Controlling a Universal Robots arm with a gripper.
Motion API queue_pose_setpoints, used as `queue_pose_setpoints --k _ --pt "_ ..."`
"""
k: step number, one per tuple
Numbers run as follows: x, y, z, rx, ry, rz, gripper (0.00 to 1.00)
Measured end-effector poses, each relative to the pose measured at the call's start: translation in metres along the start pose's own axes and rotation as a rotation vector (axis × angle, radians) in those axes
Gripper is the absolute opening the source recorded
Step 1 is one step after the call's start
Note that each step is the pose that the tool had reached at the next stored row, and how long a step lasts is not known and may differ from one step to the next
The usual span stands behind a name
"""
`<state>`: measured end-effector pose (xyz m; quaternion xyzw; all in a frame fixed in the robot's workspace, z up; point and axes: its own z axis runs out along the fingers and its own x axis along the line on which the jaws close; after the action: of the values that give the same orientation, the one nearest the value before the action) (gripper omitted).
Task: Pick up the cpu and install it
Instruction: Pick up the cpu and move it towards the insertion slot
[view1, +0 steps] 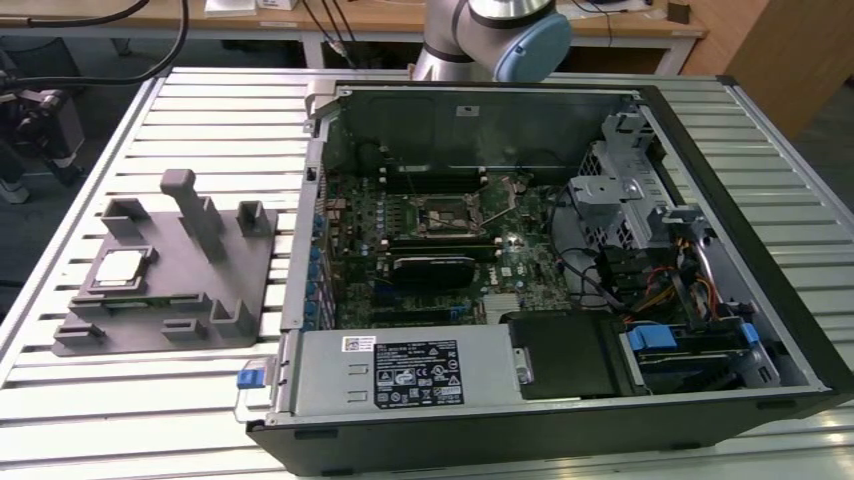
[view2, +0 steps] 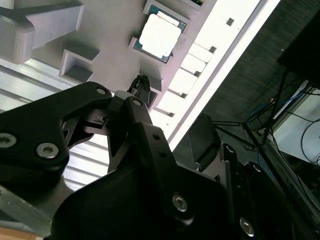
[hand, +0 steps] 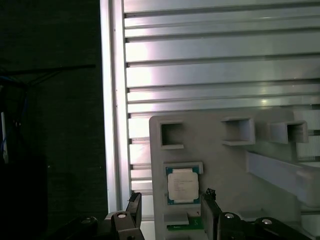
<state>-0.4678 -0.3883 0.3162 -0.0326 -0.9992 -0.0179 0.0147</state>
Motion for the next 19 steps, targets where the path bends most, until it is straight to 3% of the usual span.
queue_pose_setpoints --k 19 --pt "-0.0002 -0.0002 0.0050 0.0001 0.0018 0.000 0.59"
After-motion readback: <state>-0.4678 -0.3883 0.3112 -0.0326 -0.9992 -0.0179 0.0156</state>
